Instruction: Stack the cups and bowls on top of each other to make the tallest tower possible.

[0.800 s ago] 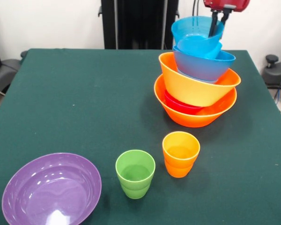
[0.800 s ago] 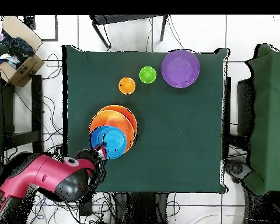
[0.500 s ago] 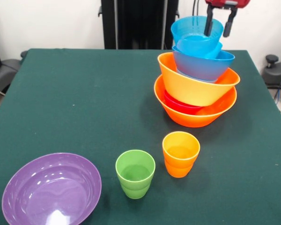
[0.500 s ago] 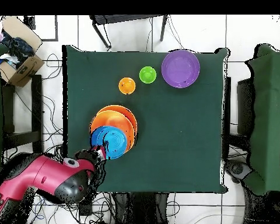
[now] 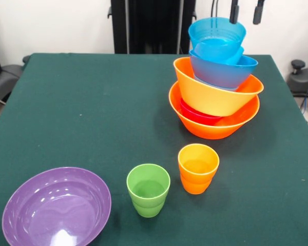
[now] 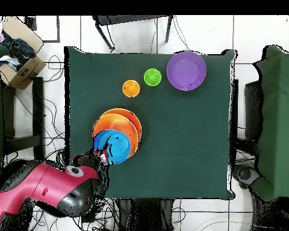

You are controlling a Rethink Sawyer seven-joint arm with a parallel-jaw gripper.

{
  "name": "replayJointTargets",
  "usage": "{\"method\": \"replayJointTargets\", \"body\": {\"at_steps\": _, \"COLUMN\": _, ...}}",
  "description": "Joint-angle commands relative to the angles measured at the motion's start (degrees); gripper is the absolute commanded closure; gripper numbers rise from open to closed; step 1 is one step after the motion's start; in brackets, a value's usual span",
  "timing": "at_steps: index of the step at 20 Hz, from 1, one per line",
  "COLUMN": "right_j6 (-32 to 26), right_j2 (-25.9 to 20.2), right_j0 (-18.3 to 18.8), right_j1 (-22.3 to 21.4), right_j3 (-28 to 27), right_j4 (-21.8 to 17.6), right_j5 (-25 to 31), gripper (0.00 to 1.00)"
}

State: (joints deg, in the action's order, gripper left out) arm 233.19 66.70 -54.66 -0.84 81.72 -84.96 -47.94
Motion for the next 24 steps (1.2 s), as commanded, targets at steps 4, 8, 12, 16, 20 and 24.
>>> {"method": "replayJointTargets", "body": {"at_steps": 4, "right_j6": 0.8, "right_j2": -7.6, "right_j0": 1.0, "right_j1": -1.4, "right_j3": -0.1, "right_j4": 0.4, "right_j5": 1.2, "gripper": 0.00}}
{"method": "replayJointTargets", "body": {"at_steps": 8, "right_j6": 5.0, "right_j2": -6.9, "right_j0": 0.9, "right_j1": -0.4, "right_j3": -0.8, "right_j4": -0.8, "right_j5": 0.4, "gripper": 1.00}}
{"method": "replayJointTargets", "body": {"at_steps": 12, "right_j6": -0.3, "right_j2": -8.1, "right_j0": 1.0, "right_j1": -1.8, "right_j3": -0.4, "right_j4": 1.2, "right_j5": 2.6, "gripper": 1.00}}
{"method": "replayJointTargets", "body": {"at_steps": 16, "right_j6": 1.0, "right_j2": -7.8, "right_j0": 0.8, "right_j1": -1.5, "right_j3": -0.7, "right_j4": 0.9, "right_j5": 2.8, "gripper": 1.00}}
{"method": "replayJointTargets", "body": {"at_steps": 20, "right_j6": 1.4, "right_j2": -7.4, "right_j0": 0.6, "right_j1": -1.4, "right_j3": -1.2, "right_j4": 0.7, "right_j5": 2.7, "gripper": 1.00}}
{"method": "replayJointTargets", "body": {"at_steps": 24, "right_j6": 1.7, "right_j2": -7.3, "right_j0": 0.6, "right_j1": -1.3, "right_j3": -1.4, "right_j4": 0.6, "right_j5": 2.7, "gripper": 1.00}}
